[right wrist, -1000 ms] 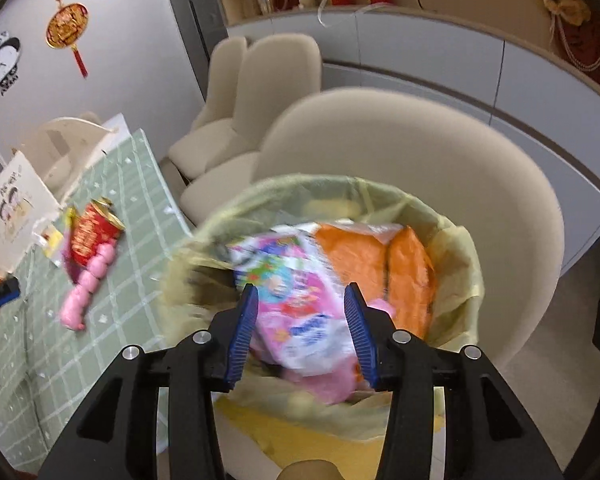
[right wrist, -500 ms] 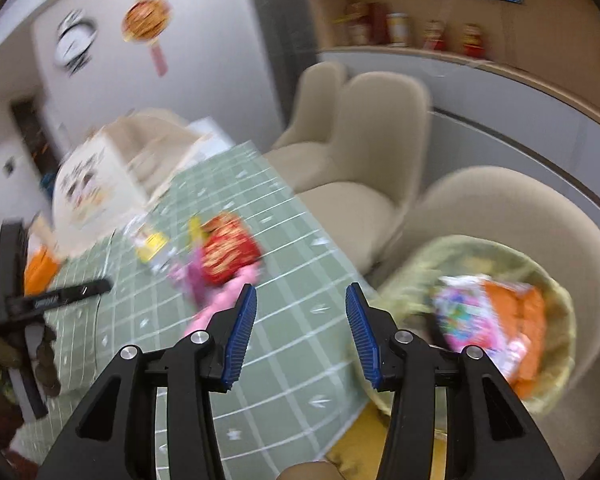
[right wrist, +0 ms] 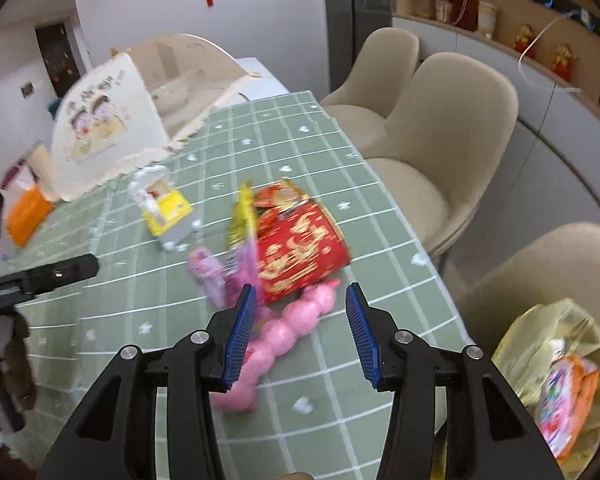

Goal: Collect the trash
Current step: 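Move both tools back over the table toward the red cup, then grasp the yellow-pink snack bag with the left tool while the right tool grasps the red cup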

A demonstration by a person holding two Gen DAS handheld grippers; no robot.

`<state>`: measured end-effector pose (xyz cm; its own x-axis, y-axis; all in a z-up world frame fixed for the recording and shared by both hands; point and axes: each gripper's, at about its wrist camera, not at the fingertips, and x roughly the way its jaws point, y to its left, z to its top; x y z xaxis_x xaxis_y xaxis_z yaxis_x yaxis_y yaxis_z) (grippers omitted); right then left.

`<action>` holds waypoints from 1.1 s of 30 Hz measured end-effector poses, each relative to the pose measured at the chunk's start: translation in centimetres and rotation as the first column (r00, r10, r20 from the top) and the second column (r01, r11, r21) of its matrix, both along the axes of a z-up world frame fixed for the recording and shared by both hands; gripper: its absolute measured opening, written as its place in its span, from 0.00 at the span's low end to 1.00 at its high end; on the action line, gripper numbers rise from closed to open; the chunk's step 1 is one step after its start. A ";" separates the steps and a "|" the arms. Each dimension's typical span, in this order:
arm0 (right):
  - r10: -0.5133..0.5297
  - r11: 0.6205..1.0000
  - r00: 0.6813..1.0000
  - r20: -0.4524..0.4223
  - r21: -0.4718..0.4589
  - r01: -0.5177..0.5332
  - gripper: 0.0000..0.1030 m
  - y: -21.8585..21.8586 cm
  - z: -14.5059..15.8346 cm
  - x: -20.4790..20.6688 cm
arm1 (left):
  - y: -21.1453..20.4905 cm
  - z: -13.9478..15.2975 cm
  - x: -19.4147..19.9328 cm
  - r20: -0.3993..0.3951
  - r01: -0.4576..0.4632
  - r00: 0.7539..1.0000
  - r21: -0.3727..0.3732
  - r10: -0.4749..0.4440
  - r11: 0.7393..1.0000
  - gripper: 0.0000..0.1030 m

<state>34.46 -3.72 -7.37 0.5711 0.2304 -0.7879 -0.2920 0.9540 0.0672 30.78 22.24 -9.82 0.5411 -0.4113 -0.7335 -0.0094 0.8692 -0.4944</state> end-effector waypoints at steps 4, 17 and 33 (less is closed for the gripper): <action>-0.052 0.998 0.998 0.027 -0.036 0.053 0.43 -1.4 -0.1 0.5 | -3.6 0.0 2.4 0.005 0.086 0.996 -0.023 -0.086 0.996 0.54; -0.200 0.969 0.978 0.053 0.159 0.189 0.43 -8.4 1.0 1.4 | -9.5 -4.1 7.8 -0.157 0.209 0.963 -0.067 -0.217 0.976 0.34; -0.157 0.942 0.973 -0.172 0.270 0.199 0.46 0.3 -4.6 8.1 | -0.8 -2.8 0.7 -0.239 0.194 0.962 0.271 -0.129 0.943 0.33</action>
